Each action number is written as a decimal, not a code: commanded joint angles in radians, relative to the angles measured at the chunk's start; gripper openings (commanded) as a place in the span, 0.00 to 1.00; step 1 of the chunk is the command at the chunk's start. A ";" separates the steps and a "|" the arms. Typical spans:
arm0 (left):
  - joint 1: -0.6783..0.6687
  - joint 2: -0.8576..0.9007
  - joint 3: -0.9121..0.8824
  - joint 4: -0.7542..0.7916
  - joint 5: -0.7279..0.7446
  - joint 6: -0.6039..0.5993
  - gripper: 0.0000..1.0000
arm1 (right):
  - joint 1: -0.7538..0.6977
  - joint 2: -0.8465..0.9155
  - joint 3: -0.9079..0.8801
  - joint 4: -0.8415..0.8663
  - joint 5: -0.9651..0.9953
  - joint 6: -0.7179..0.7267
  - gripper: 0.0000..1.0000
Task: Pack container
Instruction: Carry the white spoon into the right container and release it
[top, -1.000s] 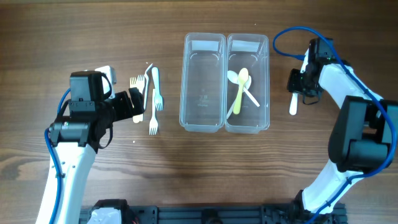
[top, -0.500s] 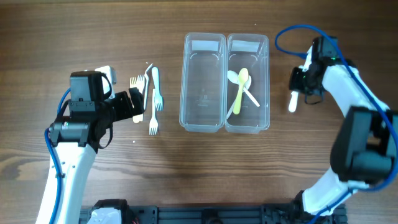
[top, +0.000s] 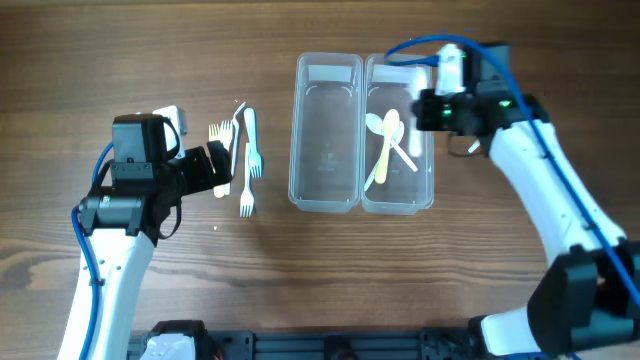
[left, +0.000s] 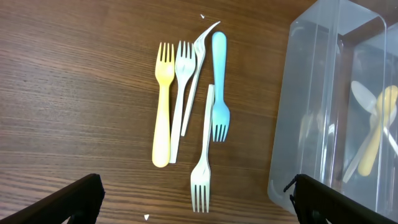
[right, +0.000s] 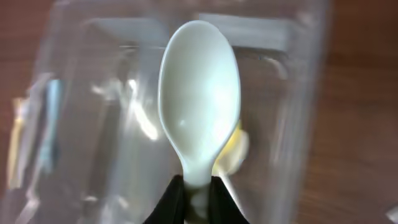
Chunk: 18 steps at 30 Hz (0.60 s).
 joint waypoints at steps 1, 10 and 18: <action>0.008 0.006 0.020 0.003 0.015 0.016 1.00 | 0.082 -0.034 0.029 0.011 0.040 0.005 0.04; 0.008 0.006 0.020 0.003 0.016 0.016 1.00 | 0.161 0.131 0.004 0.047 0.093 0.027 0.09; 0.008 0.006 0.020 0.003 0.015 0.016 1.00 | 0.078 -0.067 0.063 0.067 0.122 0.028 0.59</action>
